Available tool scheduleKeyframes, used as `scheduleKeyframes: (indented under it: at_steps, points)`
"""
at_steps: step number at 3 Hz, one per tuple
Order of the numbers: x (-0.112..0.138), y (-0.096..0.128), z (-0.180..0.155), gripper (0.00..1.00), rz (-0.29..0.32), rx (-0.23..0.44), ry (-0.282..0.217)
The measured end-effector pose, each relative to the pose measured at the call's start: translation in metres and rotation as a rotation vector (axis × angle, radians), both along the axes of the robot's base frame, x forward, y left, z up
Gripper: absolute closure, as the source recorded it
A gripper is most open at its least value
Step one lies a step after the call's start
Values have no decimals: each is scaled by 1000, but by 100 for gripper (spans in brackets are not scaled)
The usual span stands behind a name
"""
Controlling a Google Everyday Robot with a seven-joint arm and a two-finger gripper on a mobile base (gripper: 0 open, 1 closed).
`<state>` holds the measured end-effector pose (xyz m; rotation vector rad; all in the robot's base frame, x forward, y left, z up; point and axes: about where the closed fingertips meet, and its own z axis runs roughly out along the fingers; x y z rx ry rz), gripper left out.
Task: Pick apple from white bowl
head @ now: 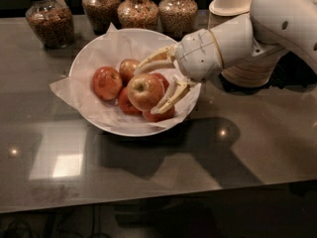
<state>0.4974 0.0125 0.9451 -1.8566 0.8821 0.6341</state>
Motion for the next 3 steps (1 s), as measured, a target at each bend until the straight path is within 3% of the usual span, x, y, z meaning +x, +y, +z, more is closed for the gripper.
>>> scheduleKeyframes:
  at_steps: [1, 2, 3]
  points:
    - [9, -27, 18, 100, -56, 175, 15]
    - [20, -39, 54, 100, -113, 248, 19]
    - [20, -39, 54, 100, -113, 248, 19]
